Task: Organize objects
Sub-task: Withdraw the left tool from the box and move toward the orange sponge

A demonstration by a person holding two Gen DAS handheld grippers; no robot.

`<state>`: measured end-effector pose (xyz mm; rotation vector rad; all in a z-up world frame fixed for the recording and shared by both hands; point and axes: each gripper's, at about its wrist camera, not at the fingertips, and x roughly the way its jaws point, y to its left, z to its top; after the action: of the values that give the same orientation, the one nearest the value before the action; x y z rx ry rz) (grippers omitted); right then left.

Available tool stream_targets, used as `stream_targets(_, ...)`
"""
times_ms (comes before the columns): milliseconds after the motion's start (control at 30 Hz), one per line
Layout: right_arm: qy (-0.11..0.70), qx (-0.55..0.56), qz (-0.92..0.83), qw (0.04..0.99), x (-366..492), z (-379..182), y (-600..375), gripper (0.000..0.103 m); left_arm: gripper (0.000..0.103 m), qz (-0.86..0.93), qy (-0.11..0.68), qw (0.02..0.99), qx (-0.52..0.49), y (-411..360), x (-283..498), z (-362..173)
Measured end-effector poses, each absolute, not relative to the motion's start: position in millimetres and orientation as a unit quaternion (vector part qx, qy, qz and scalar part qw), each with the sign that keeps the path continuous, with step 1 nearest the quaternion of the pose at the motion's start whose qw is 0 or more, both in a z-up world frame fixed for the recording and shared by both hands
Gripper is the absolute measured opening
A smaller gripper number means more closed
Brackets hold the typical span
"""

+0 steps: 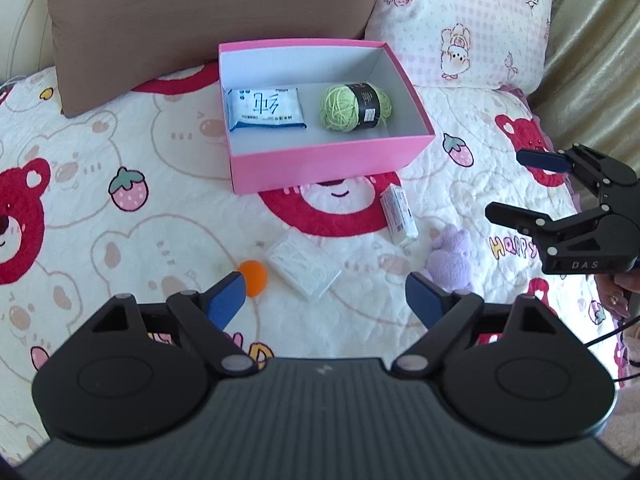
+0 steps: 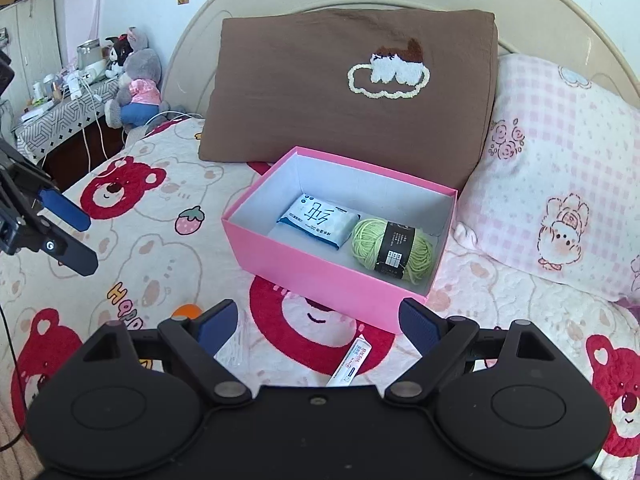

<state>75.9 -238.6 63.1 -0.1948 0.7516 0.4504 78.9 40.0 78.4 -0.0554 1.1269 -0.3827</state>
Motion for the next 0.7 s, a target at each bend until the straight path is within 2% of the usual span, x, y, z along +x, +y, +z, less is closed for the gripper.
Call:
stream_targets(67,0.371,-0.098,0.222,0.896,72.8,62.0,-236.3,0.090,0.094,-0.185,0.535,0.824,-0.026,42.0,74.4,73.8)
stream_targets(267,0.386,-0.110,0.236,0.885,64.6,53.4,-226.5,0.090,0.099,-0.189,0.545,0.816,-0.042,47.5,64.9,60.3)
stream_targets(700,0.430,-0.140,0.293,0.842,55.9,26.3,-188.2,0.090,0.101,-0.193,0.510,0.835,-0.078,59.6,54.2,31.6)
